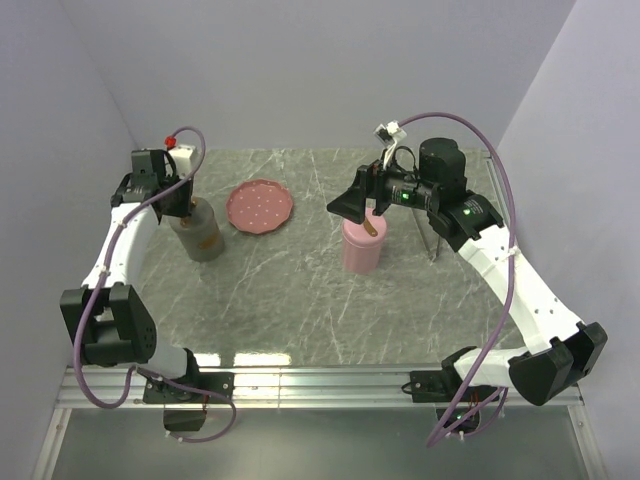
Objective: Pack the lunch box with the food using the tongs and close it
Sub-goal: Move the lunch box
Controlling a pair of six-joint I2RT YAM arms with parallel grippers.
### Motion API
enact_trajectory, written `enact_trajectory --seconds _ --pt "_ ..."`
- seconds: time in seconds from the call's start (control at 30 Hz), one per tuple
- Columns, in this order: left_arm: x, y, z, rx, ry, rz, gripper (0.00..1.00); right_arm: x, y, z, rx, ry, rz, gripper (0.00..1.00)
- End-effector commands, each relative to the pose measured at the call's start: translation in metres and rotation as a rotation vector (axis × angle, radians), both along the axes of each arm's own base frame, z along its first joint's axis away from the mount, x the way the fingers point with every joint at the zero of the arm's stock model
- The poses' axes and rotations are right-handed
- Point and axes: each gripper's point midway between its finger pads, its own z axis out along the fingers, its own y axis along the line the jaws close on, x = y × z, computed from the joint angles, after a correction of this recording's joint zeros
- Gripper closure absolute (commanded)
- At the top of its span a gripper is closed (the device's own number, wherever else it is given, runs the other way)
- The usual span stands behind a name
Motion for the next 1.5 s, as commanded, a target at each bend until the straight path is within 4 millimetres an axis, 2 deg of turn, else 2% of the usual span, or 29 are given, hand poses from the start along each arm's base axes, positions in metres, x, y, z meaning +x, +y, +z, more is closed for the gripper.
enact_trajectory --seconds 0.0,0.13,0.37,0.47,0.6,0.73,0.8,0.83,0.93,1.1,1.13,1.23,1.43,1.47 --pt "-0.046 -0.022 -0.024 -0.063 0.168 -0.078 1.0 0.0 -0.001 0.01 0.025 -0.023 0.004 0.0" --pt "-0.06 -0.045 -0.022 -0.117 0.182 -0.147 1.0 0.001 0.0 0.01 0.033 -0.012 0.011 0.0" --pt "-0.082 -0.113 -0.02 -0.157 0.158 -0.333 1.0 0.002 -0.003 0.013 0.033 -0.014 0.002 0.0" --pt "-0.086 -0.135 -0.019 -0.19 0.162 -0.383 1.0 0.006 -0.007 0.013 0.028 -0.013 -0.014 0.0" --pt "-0.088 -0.165 -0.014 -0.218 0.14 -0.437 1.0 0.012 -0.016 0.015 0.018 -0.015 -0.047 0.0" --pt "-0.085 -0.209 -0.009 -0.24 0.09 -0.518 1.0 0.02 -0.027 0.014 0.018 -0.007 -0.083 0.0" --pt "-0.081 -0.222 -0.006 -0.242 0.085 -0.53 0.99 0.023 -0.035 0.012 0.017 0.004 -0.108 0.0" --pt "-0.08 -0.232 -0.012 -0.234 0.102 -0.549 0.99 0.024 -0.039 0.012 0.015 0.005 -0.119 0.0" --pt "-0.075 -0.252 -0.012 -0.232 0.101 -0.582 0.98 0.03 -0.059 0.003 -0.012 0.023 -0.184 0.0" --pt "-0.066 -0.28 -0.005 -0.255 0.078 -0.594 0.97 0.037 -0.095 -0.007 -0.048 0.05 -0.284 0.0" --pt "-0.067 -0.287 -0.009 -0.252 0.089 -0.607 0.97 0.038 -0.104 -0.009 -0.048 0.051 -0.312 0.0" --pt "-0.063 -0.298 -0.007 -0.255 0.084 -0.617 0.96 0.038 -0.121 -0.011 -0.051 0.049 -0.351 0.0" --pt "-0.059 -0.305 0.004 -0.255 0.071 -0.626 0.87 0.036 -0.132 -0.014 -0.056 0.06 -0.371 0.0" --pt "-0.057 -0.306 0.012 -0.254 0.053 -0.628 0.84 0.036 -0.132 -0.014 -0.055 0.061 -0.37 0.0"
